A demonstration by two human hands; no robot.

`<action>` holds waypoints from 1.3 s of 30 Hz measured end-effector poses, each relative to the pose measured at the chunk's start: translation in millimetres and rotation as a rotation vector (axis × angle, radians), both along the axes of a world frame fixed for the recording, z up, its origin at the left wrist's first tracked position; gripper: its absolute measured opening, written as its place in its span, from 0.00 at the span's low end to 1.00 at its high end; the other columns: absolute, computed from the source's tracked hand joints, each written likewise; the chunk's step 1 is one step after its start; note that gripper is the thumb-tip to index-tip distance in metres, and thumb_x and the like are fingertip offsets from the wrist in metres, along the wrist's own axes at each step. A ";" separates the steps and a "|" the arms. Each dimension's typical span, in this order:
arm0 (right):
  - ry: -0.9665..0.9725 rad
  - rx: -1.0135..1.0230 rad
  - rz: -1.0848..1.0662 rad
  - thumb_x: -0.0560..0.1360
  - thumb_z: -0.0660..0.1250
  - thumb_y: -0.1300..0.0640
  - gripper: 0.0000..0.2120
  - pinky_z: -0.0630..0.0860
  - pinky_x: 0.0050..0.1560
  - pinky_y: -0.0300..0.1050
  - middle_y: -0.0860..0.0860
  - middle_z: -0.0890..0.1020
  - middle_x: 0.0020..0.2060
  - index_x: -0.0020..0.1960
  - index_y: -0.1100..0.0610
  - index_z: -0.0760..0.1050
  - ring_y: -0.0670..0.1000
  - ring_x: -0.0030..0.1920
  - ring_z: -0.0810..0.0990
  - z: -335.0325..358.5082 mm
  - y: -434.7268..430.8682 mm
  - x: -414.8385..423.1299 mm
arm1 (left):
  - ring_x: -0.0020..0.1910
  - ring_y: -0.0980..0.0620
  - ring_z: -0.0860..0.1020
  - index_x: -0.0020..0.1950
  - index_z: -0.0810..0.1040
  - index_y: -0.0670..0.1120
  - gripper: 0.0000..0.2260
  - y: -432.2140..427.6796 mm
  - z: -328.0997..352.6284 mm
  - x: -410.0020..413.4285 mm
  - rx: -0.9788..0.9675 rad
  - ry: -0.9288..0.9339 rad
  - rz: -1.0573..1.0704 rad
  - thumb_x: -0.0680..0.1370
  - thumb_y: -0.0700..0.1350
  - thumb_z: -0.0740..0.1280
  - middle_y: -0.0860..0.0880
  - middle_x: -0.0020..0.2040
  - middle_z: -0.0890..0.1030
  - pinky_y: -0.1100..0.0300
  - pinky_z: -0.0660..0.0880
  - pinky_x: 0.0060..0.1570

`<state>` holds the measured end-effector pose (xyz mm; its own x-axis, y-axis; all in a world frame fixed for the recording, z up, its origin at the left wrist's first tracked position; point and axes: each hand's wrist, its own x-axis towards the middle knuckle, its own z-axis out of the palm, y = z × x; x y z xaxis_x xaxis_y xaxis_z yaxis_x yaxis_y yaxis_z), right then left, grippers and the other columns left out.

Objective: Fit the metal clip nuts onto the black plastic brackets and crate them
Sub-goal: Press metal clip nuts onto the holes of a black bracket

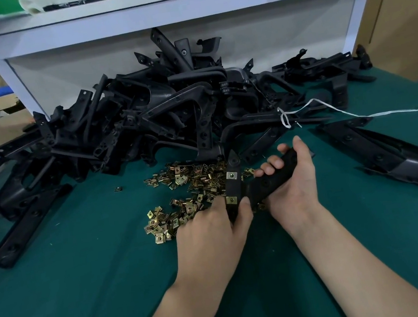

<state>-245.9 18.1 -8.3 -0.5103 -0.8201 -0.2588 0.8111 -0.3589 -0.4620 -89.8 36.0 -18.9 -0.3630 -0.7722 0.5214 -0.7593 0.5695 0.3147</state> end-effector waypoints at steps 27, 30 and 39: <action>-0.059 -0.016 0.011 0.76 0.69 0.41 0.16 0.74 0.30 0.40 0.46 0.68 0.27 0.38 0.52 0.75 0.47 0.25 0.68 -1.0 -0.1 -2.3 | 0.20 0.50 0.73 0.40 0.74 0.48 0.19 -0.5 2.4 -0.4 -0.068 0.065 -0.011 0.78 0.61 0.58 0.55 0.22 0.70 0.61 0.64 0.20; -0.062 -0.016 0.010 0.76 0.69 0.41 0.16 0.74 0.30 0.40 0.46 0.68 0.27 0.38 0.52 0.75 0.47 0.26 0.68 -1.0 0.1 -2.4 | 0.21 0.52 0.75 0.52 0.75 0.48 0.17 0.2 4.3 -0.9 -0.061 0.123 -0.006 0.78 0.61 0.62 0.57 0.26 0.71 0.62 0.64 0.21; -0.064 0.000 0.010 0.77 0.68 0.41 0.15 0.73 0.30 0.40 0.46 0.68 0.27 0.40 0.52 0.74 0.47 0.26 0.68 0.9 1.0 -2.2 | 0.27 0.58 0.75 0.53 0.65 0.53 0.13 1.5 5.4 -2.2 -0.026 0.211 -0.112 0.78 0.57 0.65 0.58 0.46 0.77 0.63 0.68 0.25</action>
<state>-248.0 19.1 -7.4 -0.4841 -0.8254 -0.2904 0.8427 -0.3504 -0.4088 -91.9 37.5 -13.5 -0.3264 -0.7188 0.6138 -0.6103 0.6561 0.4439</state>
